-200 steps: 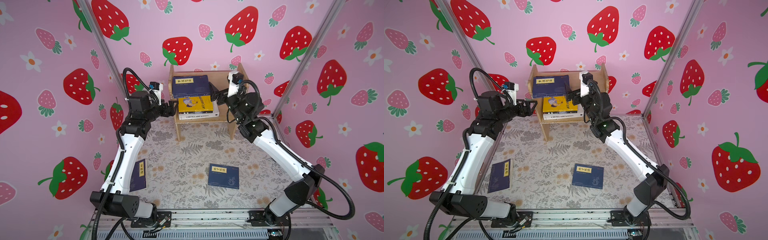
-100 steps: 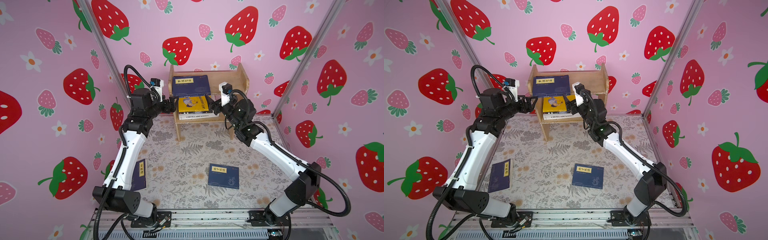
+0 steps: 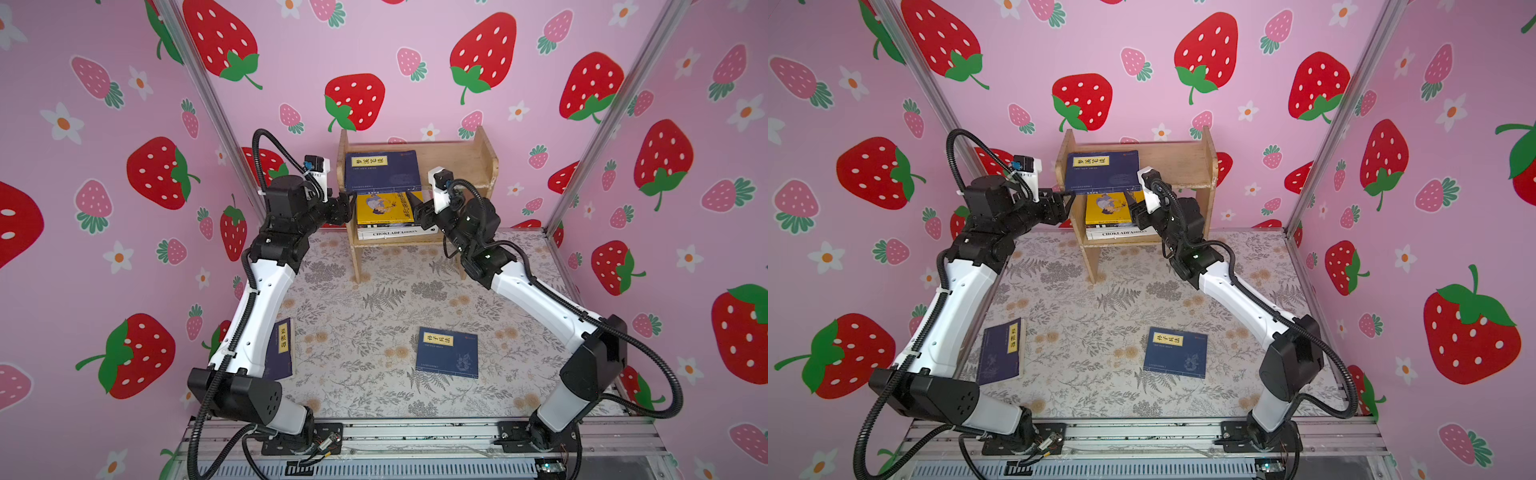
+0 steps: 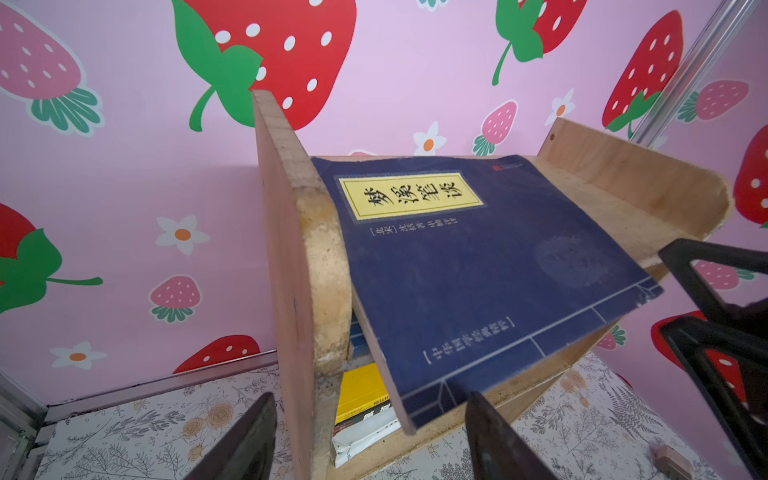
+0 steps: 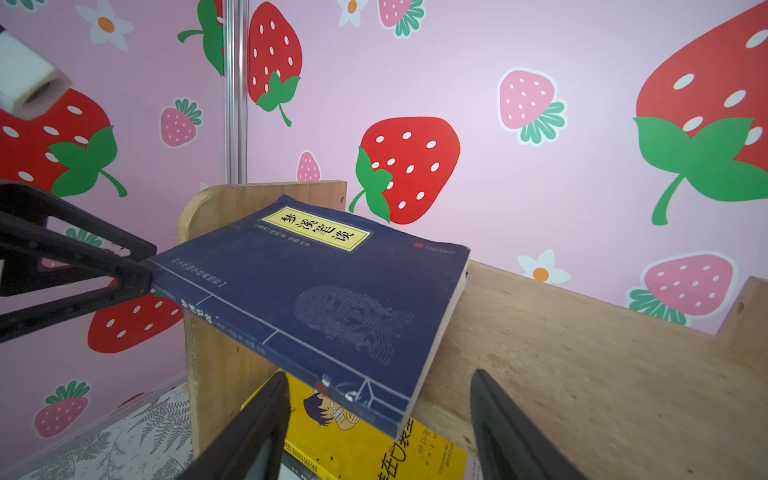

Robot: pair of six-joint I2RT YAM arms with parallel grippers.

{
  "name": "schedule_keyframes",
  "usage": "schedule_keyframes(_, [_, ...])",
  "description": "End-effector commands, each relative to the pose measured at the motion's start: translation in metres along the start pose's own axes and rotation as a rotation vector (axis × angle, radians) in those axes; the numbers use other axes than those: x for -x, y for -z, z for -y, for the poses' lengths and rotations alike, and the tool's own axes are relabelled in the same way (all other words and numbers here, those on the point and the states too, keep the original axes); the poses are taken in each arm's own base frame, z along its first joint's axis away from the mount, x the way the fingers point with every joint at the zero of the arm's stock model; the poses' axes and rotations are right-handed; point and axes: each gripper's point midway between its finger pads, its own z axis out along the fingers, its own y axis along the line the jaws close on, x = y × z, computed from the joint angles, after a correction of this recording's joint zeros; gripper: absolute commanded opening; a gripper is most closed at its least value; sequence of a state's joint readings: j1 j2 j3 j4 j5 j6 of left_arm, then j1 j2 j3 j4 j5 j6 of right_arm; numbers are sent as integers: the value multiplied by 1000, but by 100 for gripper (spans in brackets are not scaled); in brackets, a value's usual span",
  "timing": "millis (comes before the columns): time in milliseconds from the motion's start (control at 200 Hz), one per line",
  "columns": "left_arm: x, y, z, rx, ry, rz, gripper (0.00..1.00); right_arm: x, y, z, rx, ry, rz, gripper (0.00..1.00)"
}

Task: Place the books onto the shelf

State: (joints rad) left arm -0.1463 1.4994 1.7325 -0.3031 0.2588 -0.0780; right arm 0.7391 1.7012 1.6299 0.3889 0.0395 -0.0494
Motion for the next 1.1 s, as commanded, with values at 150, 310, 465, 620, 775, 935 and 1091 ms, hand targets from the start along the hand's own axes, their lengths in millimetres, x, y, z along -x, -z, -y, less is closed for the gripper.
schedule_keyframes(150, [15,0,-4,36,-31,63,67,15,-12,1,5,0,57,63])
schedule_keyframes(310, [13,2,-3,33,-34,71,66,12,-13,-3,25,-2,52,63])
schedule_keyframes(465, [8,8,2,8,-38,71,71,13,-10,-4,31,0,47,63])
schedule_keyframes(620, [1,12,11,-24,-44,62,74,16,3,-7,57,-21,49,65])
schedule_keyframes(775, [6,7,10,-23,-41,75,74,12,5,-3,27,-20,40,64])
schedule_keyframes(935, [8,-2,9,-26,-39,81,71,8,-2,-3,23,-31,38,62])
schedule_keyframes(1091, [10,-7,7,-21,-39,85,68,4,-12,-3,20,-37,36,56])
